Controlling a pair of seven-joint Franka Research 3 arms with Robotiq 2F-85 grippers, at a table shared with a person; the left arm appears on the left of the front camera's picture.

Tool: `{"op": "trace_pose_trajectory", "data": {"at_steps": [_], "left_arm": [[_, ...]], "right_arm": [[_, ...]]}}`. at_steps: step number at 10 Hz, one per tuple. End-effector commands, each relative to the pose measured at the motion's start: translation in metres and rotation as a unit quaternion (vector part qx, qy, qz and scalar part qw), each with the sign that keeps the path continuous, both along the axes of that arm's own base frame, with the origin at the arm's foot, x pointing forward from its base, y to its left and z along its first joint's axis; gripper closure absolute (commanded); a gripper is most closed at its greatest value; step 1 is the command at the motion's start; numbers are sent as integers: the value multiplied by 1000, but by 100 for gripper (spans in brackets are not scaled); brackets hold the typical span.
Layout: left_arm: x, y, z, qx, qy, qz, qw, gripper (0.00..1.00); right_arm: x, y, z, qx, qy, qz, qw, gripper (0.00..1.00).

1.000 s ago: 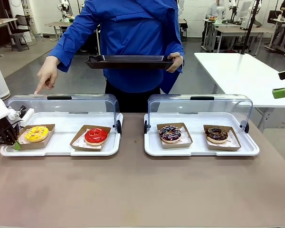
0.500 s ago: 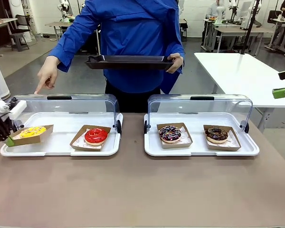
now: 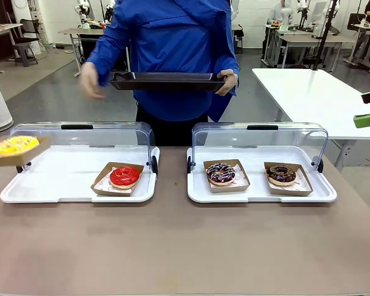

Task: Provide the desired donut to the person.
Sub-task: Pick up and lift the Paper togo box containing the Donut pointed at by the person, then place the picked Paper togo box onto the Handle tray extended by the person.

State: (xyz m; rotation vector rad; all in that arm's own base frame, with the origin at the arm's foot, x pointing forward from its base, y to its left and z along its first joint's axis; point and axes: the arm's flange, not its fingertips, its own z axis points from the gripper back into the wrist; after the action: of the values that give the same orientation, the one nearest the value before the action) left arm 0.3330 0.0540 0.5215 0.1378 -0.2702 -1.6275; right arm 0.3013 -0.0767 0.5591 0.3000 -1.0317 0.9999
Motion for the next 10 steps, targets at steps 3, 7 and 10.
{"op": "trace_pose_trajectory", "data": {"at_steps": [3, 7, 10], "left_arm": [[-16, -6, 58, 13, -51, -18, 998, 100], [-26, -7, 67, 20, -61, -20, 998, 100], [-26, -7, 67, 20, -61, -20, 998, 100]], "right_arm": [[1, 1, -1, 5, 1, 3, 1000, 0], [1, 1, -1, 5, 1, 3, 1000, 0], [1, 1, -1, 5, 1, 3, 1000, 0]]}}
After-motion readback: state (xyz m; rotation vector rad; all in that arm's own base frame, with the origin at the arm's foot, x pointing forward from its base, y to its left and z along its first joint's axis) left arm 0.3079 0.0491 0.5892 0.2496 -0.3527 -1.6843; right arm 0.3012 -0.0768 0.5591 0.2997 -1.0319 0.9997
